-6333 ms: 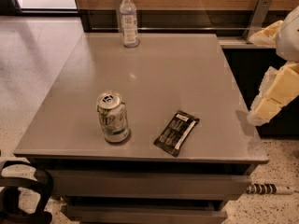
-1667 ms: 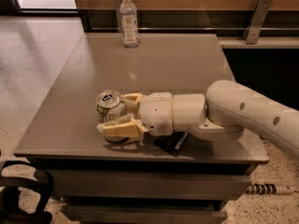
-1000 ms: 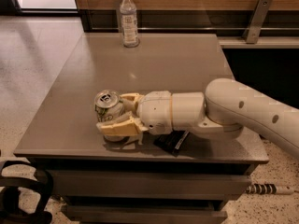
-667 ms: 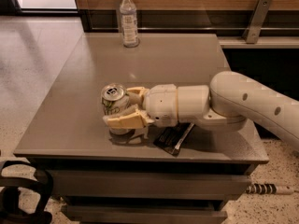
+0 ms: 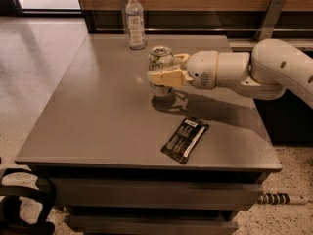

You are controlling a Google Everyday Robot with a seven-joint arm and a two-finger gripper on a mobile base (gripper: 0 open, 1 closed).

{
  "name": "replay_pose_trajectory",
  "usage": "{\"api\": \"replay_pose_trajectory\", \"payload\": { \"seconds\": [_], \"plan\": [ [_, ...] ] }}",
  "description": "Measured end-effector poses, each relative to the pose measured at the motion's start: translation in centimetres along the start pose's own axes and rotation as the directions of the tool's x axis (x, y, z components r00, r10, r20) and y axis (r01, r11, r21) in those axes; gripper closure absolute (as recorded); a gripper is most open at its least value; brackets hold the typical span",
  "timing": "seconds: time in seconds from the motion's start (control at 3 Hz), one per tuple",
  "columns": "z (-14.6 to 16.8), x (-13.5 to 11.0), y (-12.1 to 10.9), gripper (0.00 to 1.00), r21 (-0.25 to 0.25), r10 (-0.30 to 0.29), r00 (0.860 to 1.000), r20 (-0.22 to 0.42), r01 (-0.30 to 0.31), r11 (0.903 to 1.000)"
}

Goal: Move 7up can near blue plastic bottle

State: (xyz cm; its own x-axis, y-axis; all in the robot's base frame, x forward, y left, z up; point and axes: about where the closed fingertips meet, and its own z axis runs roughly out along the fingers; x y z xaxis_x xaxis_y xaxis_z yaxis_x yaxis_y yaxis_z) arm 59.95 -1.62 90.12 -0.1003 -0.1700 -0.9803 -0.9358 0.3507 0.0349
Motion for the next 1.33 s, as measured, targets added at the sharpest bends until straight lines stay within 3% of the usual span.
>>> {"api": "replay_pose_trajectory", "payload": {
  "seconds": [0.33, 0.67, 1.0, 1.33],
  "plan": [
    [-0.9, -0.7, -5.0, 1.0, 0.063, 0.002, 1.0, 0.003, -0.002, 0.998],
    [-2.1, -1.0, -11.8, 1.0, 0.124, -0.039, 0.999, 0.01, 0.037, 0.9916],
    [-2.4, -1.9, -16.2, 1.0, 0.155, -0.065, 0.998, 0.003, 0.064, 0.9859],
    [-2.1, -2.8, -18.8, 1.0, 0.214, -0.048, 0.998, 0.027, 0.042, 0.976]
  ]
}}
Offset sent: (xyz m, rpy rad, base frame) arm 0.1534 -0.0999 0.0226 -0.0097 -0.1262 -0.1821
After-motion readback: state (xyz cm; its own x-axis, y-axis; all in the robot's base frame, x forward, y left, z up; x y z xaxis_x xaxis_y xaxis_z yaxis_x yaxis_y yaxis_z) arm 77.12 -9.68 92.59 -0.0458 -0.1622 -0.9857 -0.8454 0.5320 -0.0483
